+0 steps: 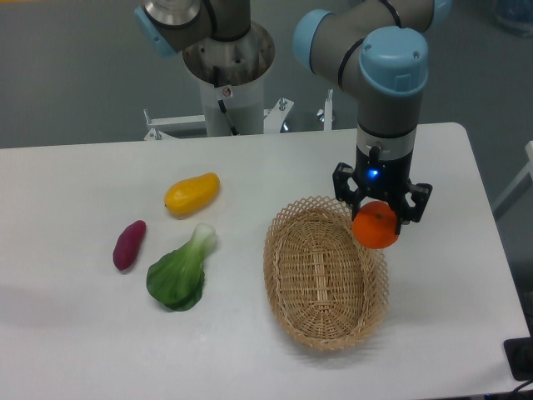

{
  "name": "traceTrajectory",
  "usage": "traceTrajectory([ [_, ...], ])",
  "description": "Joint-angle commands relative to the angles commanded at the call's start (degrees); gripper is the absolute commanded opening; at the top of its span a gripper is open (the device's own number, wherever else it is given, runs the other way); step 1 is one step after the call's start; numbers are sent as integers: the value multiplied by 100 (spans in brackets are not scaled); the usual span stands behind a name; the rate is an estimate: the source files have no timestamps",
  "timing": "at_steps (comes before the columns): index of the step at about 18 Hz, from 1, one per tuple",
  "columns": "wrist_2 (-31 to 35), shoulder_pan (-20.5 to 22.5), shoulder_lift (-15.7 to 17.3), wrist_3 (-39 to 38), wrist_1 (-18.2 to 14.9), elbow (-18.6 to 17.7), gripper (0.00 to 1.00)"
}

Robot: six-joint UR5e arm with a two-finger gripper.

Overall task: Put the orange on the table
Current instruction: 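Lift the held orange with the gripper above the wicker basket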

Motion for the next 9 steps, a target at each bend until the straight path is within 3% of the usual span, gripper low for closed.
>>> traceTrajectory([
  [9,0,-9,-35,-79,0,-18,67],
])
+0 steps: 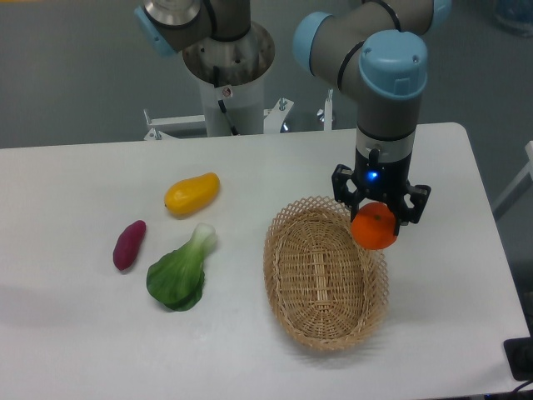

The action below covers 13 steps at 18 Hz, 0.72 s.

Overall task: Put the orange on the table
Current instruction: 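Lift the held orange with the gripper above the wicker basket, then carry the orange past the basket rim and lower it beside the bok choy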

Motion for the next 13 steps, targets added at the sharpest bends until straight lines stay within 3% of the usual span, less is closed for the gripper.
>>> traceTrajectory([
  [6,0,-175,-158,-403,280,-18,67],
  [11,35,-649,-430,-1877,1097,18,67],
  [13,44,-860,-509,-2248,1116,18,67],
])
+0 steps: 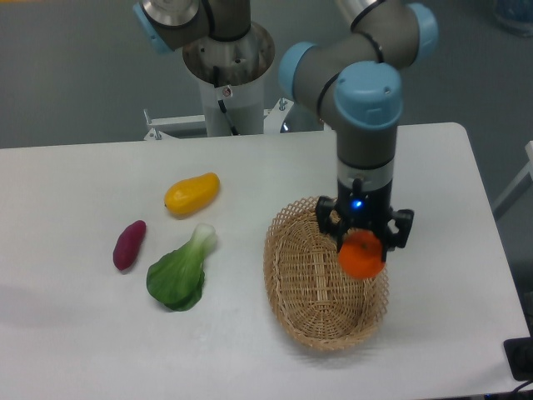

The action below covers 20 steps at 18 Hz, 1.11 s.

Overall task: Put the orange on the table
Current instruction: 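Carry the orange past the basket rim and lower it beside the bok choy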

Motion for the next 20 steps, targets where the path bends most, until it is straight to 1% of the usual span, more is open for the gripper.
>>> traceTrajectory([
  [4,17,-588,-228,-1002,184,-35,67],
  [7,114,-967,-474,-1390,255,0,67],
  [9,237,-1169,-624,-1504,325,17,67],
  [12,255,-1363,-879,-1523,343,17,67],
  [14,255,-1442,-1010,-1496,343,26,67],
  [15,272,-1477,-1150,-1487,351,52,67],
  [18,457,-1679,-1397,-1592,343,202,68],
  [20,475,-1706,-1477,-1760,343,193,68],
])
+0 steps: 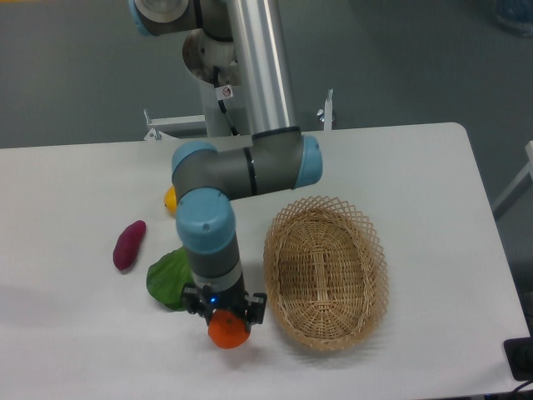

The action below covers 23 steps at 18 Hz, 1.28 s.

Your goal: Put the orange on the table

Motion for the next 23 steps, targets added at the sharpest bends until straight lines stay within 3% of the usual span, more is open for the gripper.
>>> traceTrajectory([
  [14,185,-141,-106,0,-18,-18,75],
  [19,483,-150,-62,61,-9,9,100],
  [23,457,-141,87,70,-9,166,100],
])
